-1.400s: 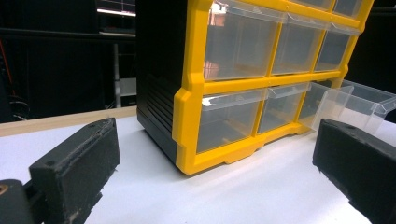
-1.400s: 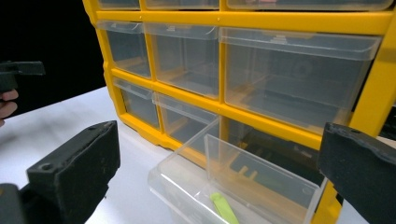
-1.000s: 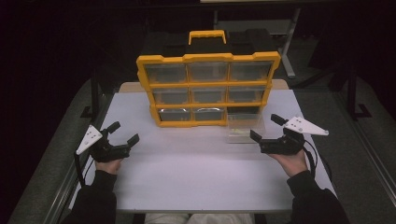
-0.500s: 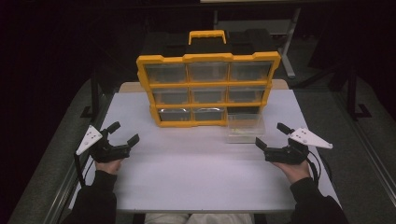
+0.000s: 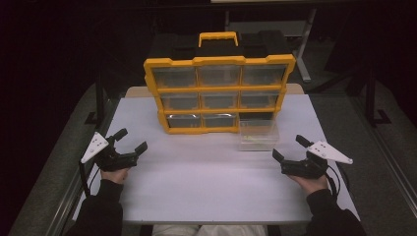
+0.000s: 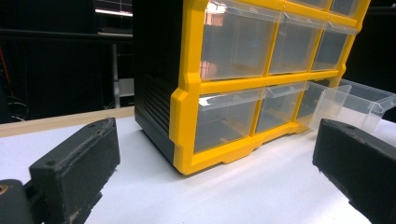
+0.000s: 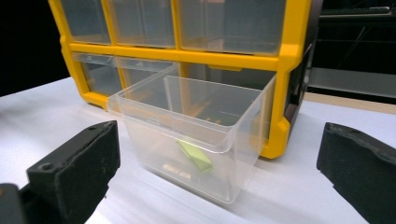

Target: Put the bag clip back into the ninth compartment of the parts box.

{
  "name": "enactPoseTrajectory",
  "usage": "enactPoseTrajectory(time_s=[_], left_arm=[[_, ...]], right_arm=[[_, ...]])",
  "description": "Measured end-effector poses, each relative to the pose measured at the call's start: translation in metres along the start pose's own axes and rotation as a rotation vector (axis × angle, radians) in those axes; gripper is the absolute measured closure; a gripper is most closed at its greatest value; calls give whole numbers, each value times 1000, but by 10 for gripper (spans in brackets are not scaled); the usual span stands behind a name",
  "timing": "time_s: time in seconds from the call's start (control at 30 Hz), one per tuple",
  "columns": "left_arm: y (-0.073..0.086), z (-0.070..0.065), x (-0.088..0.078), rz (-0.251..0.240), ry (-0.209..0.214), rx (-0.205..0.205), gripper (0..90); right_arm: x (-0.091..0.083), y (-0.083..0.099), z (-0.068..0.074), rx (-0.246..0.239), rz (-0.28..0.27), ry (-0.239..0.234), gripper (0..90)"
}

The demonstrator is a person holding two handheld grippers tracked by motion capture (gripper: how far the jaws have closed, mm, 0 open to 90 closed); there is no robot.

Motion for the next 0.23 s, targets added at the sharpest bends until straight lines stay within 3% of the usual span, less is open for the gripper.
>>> enactPoseTrajectory(time_s=[0.23], left_arm=[[1,0,1,2,5,-2,4]], right_arm=[[0,-2,-1,4,-11,1,0]])
Point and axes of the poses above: each handheld gripper's, and its own axes: x roughly forward along the jaws, y roughly out of its underside, z roughly to its left, the point moved 2 cm from there along x, roughly forward along the jaws, and after that the axes turned 11 degrees about x, right-handed, at the moved point
